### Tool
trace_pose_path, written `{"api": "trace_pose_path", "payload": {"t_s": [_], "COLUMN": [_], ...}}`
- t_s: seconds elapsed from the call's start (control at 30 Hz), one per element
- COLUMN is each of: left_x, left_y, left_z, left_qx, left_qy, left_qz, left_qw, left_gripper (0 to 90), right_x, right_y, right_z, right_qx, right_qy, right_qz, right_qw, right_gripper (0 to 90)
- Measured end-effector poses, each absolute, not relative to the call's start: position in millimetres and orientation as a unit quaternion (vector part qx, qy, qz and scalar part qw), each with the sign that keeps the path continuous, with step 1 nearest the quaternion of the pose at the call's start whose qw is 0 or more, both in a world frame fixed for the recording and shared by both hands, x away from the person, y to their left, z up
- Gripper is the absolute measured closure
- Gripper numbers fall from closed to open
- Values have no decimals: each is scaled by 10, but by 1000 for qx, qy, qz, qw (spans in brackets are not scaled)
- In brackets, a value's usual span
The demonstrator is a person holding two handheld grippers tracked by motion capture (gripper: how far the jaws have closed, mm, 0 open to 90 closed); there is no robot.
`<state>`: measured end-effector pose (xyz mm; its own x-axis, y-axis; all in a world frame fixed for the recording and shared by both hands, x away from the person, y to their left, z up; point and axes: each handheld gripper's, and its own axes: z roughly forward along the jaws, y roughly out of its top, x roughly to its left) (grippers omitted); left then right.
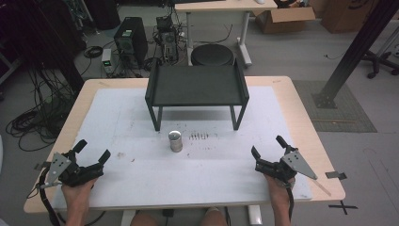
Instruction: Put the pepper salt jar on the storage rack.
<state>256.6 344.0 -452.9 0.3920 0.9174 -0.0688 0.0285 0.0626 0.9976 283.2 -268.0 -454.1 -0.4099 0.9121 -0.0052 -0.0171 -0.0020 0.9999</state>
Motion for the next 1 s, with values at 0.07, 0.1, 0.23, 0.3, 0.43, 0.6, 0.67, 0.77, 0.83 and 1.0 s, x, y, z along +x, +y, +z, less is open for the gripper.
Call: {"api": "trace_pose_path", "payload": {"t_s": [0.07,0.1,0.23,0.3,0.43,0.6,0.67,0.77,0.83,1.0], "left_x": [2576,2583,2611,2628,2671,2737,2764,2807,2832,2894], "left_y": [3435,3435,3439,3439,3418,3343,3306,3249,3208,3068], "left_z": [-4506,-4488,-4388,-4322,-4231,-4142,-4114,-4074,-4038,-3949], "left_qx": [581,584,585,586,604,639,651,664,668,691], "left_qy": [407,405,401,398,387,355,343,331,323,296], "left_qz": [371,373,376,373,348,312,303,290,281,259], "left_qw": [599,596,596,599,604,607,605,605,608,607], "left_gripper": [2,2,3,4,5,5,5,6,7,7], "right_x": [2833,2833,2834,2834,2833,2833,2833,2833,2832,2832], "right_y": [-2680,-2680,-2679,-2679,-2680,-2680,-2680,-2680,-2681,-2681], "right_z": [-4541,-4541,-4541,-4541,-4541,-4541,-4541,-4541,-4541,-4542], "right_qx": [380,380,380,380,380,380,380,380,380,379], "right_qy": [590,590,590,590,590,590,590,590,590,589], "right_qz": [597,597,597,597,598,598,598,598,598,598], "right_qw": [388,388,388,388,388,388,388,388,388,388], "right_gripper": [17,17,17,17,17,17,17,17,17,17]}}
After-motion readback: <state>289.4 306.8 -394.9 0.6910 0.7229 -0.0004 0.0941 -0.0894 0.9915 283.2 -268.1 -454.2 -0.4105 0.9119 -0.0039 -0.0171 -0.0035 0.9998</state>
